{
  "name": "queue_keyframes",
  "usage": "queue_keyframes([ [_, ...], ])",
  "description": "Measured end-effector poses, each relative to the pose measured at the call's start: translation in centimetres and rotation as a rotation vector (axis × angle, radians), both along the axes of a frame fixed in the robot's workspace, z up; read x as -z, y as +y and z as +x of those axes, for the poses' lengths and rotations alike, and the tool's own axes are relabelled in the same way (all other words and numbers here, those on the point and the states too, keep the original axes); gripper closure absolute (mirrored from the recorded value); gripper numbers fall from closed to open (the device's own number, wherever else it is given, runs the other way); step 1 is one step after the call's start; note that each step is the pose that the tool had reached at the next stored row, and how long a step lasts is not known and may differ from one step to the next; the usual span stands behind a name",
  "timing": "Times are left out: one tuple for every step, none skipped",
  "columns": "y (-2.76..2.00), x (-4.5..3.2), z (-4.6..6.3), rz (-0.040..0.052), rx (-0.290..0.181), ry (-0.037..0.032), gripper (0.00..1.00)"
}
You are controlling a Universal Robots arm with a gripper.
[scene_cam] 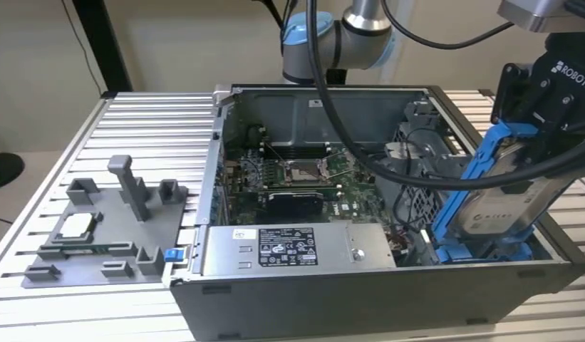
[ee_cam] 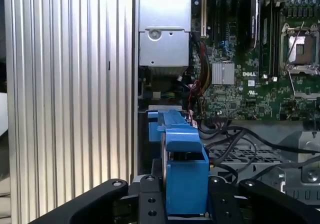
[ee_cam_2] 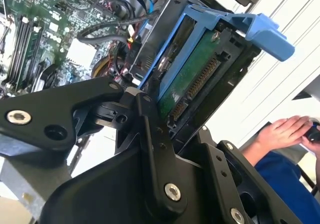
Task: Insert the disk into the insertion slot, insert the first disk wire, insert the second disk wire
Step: 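Insert the disk into the insertion slot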
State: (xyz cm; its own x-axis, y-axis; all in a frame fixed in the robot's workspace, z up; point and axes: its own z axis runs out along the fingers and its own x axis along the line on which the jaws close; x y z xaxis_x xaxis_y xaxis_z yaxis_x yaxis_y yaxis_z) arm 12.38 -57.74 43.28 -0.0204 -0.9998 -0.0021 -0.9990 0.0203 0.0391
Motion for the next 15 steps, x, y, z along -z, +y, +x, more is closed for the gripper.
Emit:
queue_keyframes([
  [0.03, 0.09, 0.0, 0.0016, 0.000, -0.0004, 1.00],
  [0.06, 0.15, 0.0, 0.0029, 0.000, -0.0011, 1.00],
  [0.09, 0.20, 0.0, 0.0046, 0.000, -0.0023, 1.00],
  [0.12, 0.25, 0.0, 0.0067, 0.000, -0.0039, 1.00],
  [0.15, 0.30, 0.0, 0.0088, 0.000, -0.0051, 1.00],
  [0.18, 0.38, 0.0, 0.0110, 0.000, -0.0062, 1.00],
  [0.24, 0.45, 0.0, 0.0131, 0.000, -0.0071, 1.00],
  [0.29, 0.53, 0.0, 0.0152, 0.000, -0.0079, 1.00],
  [0.33, 0.65, 0.0, 0.0178, 0.000, -0.0084, 1.00],
  [0.36, 0.77, 0.0, 0.0199, 0.000, -0.0089, 1.00],
  [0.39, 0.88, 0.0, 0.0218, 0.000, -0.0092, 1.00],
  [0.40, 0.99, 0.0, 0.0238, 0.000, -0.0099, 1.00],
  [0.41, 1.08, 0.0, 0.0253, 0.000, -0.0109, 1.00],
  [0.41, 1.16, 0.0, 0.0264, 0.000, -0.0124, 1.00],
  [0.41, 1.23, 0.0, 0.0272, 0.000, -0.0137, 1.00],
])
